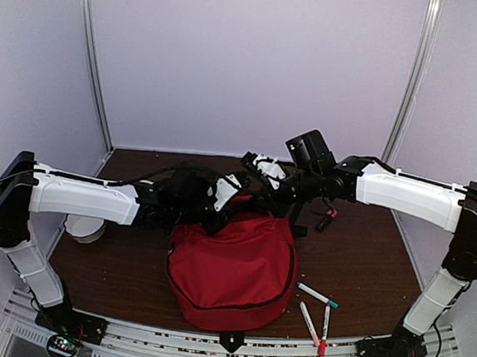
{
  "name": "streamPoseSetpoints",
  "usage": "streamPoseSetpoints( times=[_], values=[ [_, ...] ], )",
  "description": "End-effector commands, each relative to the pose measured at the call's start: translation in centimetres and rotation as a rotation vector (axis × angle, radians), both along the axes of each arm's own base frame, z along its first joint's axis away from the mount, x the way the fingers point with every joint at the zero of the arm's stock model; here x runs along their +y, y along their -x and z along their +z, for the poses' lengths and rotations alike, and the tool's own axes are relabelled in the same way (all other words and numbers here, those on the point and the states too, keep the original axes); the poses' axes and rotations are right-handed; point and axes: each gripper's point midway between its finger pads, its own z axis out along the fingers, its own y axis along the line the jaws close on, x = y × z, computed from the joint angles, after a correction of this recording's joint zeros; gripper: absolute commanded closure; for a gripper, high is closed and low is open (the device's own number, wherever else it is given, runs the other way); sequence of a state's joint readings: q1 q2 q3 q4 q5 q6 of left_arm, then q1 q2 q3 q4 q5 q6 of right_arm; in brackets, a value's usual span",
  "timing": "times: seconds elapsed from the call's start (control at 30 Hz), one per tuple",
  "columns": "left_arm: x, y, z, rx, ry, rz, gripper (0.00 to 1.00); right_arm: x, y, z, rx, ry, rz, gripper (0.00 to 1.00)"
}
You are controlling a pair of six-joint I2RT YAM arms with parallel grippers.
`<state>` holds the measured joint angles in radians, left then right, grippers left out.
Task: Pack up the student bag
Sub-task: Pick up the lower front pocket of the student bag, then pass from the right arm to the left
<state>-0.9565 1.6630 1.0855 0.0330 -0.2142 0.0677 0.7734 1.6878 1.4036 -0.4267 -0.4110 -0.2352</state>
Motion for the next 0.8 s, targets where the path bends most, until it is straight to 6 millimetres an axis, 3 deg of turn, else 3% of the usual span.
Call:
streamPoseSetpoints(
  times=[0.0, 0.13, 0.3, 0.4, 0.5, 0.63, 0.77],
  values=[
    [-0.6, -1.5, 2.3, -0.073, 0.008, 0.017, 0.85, -0.3, 0.7, 2.4, -0.044, -0.065, 0.045, 0.87],
    [-0.6, -1.5, 4.1, -0.087, 0.031, 0.013, 0.91, -1.5, 1.8, 1.6, -0.030, -0.030, 0.084, 0.70],
    [-0.6, -1.2, 5.5, -0.063, 0.007, -0.023, 0.95, -2.6, 5.2, 2.6, -0.047, -0.040, 0.197, 0.66],
    [-0.8, -0.9, 5.4, -0.019, -0.008, -0.057, 0.97, -2.8, 7.3, 2.4, -0.107, 0.009, 0.289, 0.64],
    [-0.7, -0.8, 5.0, 0.044, -0.003, -0.076, 1.00, -2.5, 8.2, 2.1, -0.171, 0.064, 0.332, 0.64],
    [-0.6, -0.9, 5.1, 0.102, 0.038, -0.104, 1.00, -1.2, 8.3, 1.7, -0.253, 0.120, 0.358, 0.63],
    [-0.6, -1.2, 4.9, 0.135, 0.066, -0.117, 1.00, 0.9, 6.1, 1.2, -0.296, 0.169, 0.290, 0.65]
  ],
)
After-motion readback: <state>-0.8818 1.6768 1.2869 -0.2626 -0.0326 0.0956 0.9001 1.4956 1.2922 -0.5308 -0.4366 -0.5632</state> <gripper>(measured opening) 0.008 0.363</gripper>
